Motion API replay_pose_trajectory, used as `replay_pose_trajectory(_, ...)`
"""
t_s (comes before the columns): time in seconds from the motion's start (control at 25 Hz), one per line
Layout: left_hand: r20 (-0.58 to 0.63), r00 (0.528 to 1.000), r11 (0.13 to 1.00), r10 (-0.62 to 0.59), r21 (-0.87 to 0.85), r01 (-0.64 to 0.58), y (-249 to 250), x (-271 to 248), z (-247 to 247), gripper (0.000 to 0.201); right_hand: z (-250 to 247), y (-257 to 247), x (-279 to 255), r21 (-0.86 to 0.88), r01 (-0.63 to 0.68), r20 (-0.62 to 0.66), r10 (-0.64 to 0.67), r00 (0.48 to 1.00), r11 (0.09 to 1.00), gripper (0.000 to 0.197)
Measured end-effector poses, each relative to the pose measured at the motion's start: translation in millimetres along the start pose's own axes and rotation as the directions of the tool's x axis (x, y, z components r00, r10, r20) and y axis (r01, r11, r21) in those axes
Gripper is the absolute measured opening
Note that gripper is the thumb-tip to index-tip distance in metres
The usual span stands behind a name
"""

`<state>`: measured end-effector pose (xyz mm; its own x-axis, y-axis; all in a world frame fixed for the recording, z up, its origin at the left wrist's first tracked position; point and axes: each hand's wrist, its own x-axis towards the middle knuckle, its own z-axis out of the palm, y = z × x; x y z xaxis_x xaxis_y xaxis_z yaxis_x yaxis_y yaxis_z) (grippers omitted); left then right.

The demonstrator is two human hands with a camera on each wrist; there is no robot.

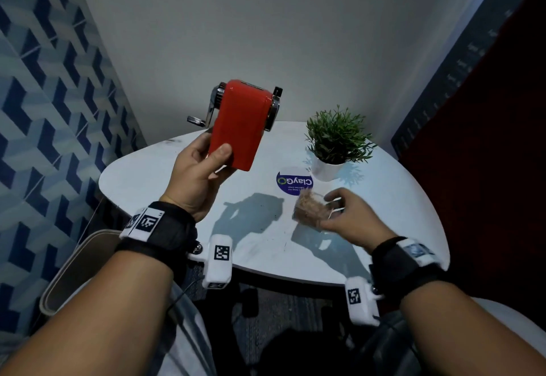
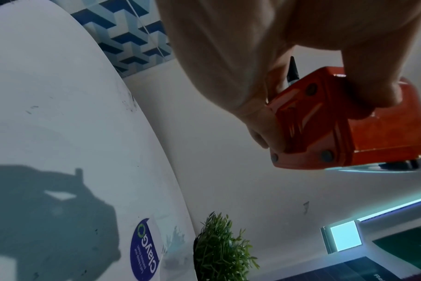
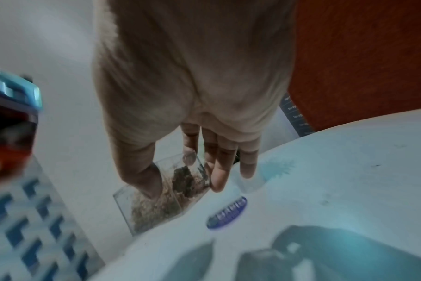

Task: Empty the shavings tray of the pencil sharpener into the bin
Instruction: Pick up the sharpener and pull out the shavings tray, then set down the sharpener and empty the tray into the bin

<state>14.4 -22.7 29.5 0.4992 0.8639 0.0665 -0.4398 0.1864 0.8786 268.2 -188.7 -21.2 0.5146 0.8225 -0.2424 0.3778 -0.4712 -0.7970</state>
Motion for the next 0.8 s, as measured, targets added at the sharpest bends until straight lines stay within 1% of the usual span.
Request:
replay_pose_trajectory(0.04, 0.001, 1.0, 1.0, -0.002, 0.006, 0.002, -2, 0, 0, 0.049, 12, 12, 6, -0.119, -0.035, 0.003, 0.036, 0.999, 0.992, 0.056)
replay_pose_trajectory(0.08, 0.007, 1.0, 1.0, -0.009, 0.012, 0.009, -4, 1, -1, 0.051, 23, 22, 11, -0.221, -0.068, 0.004, 0.071, 0.997, 0.973, 0.058)
replay_pose_trajectory(0.16, 0.014, 1.0, 0.999, -0.026, 0.021, 0.026, -6, 1, -1, 0.057, 41, 38, 17, -0.345, -0.113, 0.007, 0.123, 0.992, 0.932, 0.058)
replay_pose_trajectory(0.28, 0.009, 0.999, 0.998, -0.045, 0.04, 0.045, -10, 1, -2, 0.061, 61, 56, 21, -0.387, -0.161, -0.014, 0.17, 0.985, 0.908, 0.057)
replay_pose_trajectory(0.44, 0.003, 0.998, 0.997, -0.062, 0.035, 0.062, -11, 3, -7, 0.059, 77, 71, 20, -0.439, -0.188, -0.031, 0.194, 0.98, 0.879, 0.05)
replay_pose_trajectory(0.52, 0.007, 0.997, 0.997, -0.072, 0.027, 0.072, -12, 5, -8, 0.058, 80, 74, 17, -0.46, -0.206, -0.045, 0.209, 0.977, 0.864, 0.051)
replay_pose_trajectory(0.56, 0.013, 0.997, 0.997, -0.075, 0.024, 0.074, -14, 6, -8, 0.059, 79, 74, 16, -0.477, -0.215, -0.045, 0.221, 0.974, 0.852, 0.056)
replay_pose_trajectory(0.6, 0.016, 0.997, 0.997, -0.078, 0.023, 0.078, -15, 7, -8, 0.06, 79, 73, 15, -0.497, -0.218, -0.036, 0.231, 0.972, 0.84, 0.066)
replay_pose_trajectory(0.64, 0.017, 0.996, 0.996, -0.084, 0.022, 0.083, -16, 8, -7, 0.061, 77, 71, 16, -0.513, -0.21, -0.025, 0.23, 0.973, 0.832, 0.081)
replay_pose_trajectory(0.68, 0.017, 0.996, 0.996, -0.09, 0.019, 0.089, -17, 8, -6, 0.062, 75, 64, 16, -0.485, -0.192, -0.02, 0.209, 0.978, 0.853, 0.096)
replay_pose_trajectory(0.72, 0.019, 0.995, 0.995, -0.094, 0.018, 0.094, -18, 9, -5, 0.063, 71, 54, 16, -0.398, -0.169, -0.025, 0.173, 0.985, 0.902, 0.105)
replay_pose_trajectory(0.76, 0.023, 0.995, 0.995, -0.097, 0.019, 0.097, -19, 9, -4, 0.063, 65, 39, 16, -0.264, -0.127, -0.042, 0.12, 0.992, 0.956, 0.105)
replay_pose_trajectory(0.8, 0.029, 0.995, 0.995, -0.099, 0.02, 0.099, -20, 10, -2, 0.063, 58, 22, 17, -0.104, -0.063, -0.064, 0.057, 0.996, 0.993, 0.1)
